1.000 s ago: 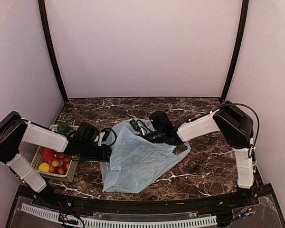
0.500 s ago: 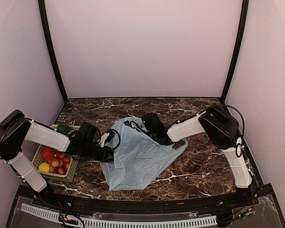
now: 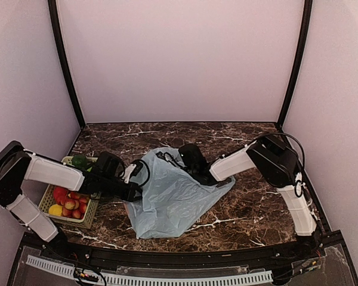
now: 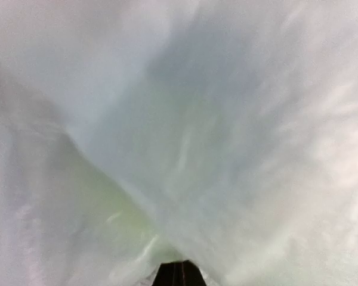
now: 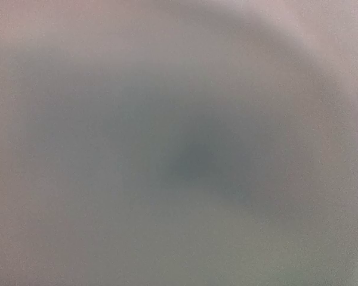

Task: Untie the knot of the plastic bag and take out the fruit

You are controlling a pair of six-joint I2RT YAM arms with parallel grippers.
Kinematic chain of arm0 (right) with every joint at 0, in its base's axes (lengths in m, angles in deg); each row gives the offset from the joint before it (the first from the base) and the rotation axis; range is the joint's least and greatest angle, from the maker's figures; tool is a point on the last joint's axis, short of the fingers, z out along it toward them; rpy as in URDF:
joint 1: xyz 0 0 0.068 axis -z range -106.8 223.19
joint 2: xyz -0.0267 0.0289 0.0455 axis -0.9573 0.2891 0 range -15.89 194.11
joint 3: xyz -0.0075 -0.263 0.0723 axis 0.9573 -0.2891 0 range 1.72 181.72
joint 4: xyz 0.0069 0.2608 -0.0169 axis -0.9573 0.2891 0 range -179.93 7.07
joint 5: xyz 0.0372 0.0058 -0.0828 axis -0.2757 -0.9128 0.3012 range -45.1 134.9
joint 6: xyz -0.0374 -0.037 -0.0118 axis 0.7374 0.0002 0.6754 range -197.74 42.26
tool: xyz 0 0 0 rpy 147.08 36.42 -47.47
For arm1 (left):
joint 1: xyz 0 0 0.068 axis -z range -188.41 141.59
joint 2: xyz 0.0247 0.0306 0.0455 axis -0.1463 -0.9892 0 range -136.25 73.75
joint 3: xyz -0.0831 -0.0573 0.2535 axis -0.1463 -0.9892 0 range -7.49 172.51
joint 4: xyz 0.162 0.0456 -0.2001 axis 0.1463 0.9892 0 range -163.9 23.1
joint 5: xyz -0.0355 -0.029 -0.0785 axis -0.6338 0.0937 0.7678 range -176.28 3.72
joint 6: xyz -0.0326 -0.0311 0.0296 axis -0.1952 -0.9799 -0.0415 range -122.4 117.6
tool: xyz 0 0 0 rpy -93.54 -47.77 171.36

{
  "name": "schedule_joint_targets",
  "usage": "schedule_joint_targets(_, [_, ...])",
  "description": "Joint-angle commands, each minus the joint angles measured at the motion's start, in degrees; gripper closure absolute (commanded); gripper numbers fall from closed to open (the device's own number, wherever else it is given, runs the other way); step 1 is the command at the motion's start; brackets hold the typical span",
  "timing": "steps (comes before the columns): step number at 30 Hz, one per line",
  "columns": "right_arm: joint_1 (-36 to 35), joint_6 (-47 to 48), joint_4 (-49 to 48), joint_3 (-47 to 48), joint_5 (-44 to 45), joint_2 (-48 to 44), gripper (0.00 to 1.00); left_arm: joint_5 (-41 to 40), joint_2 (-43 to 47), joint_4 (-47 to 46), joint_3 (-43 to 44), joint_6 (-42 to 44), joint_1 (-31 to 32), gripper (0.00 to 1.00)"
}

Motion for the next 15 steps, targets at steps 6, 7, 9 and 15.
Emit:
schedule_joint_targets(6, [0.7,-1.8,-5.7,-10.9,3.3,-11.8,0.83,-16.4,25.5,14.9,-3.1,-4.3,-0.2,0.66])
schedule_joint_targets(7, [0.7,-1.8,-5.6,-11.6,3.4,-12.7,0.83,-17.2,26.6,16.4,-3.6,-5.2,-0.2,0.52])
schedule_joint_targets(9, [0.8,-1.5,-5.8,-13.4,3.6,-14.5,0.83,-16.6,29.5,16.7,-4.1,-6.7,-0.8,0.31])
schedule_joint_targets(15, [0.9,-1.9,-6.9,-16.5,3.5,-16.7,0.83,-10.2,24.7,11.2,-4.8,-10.8,-2.4,0.02])
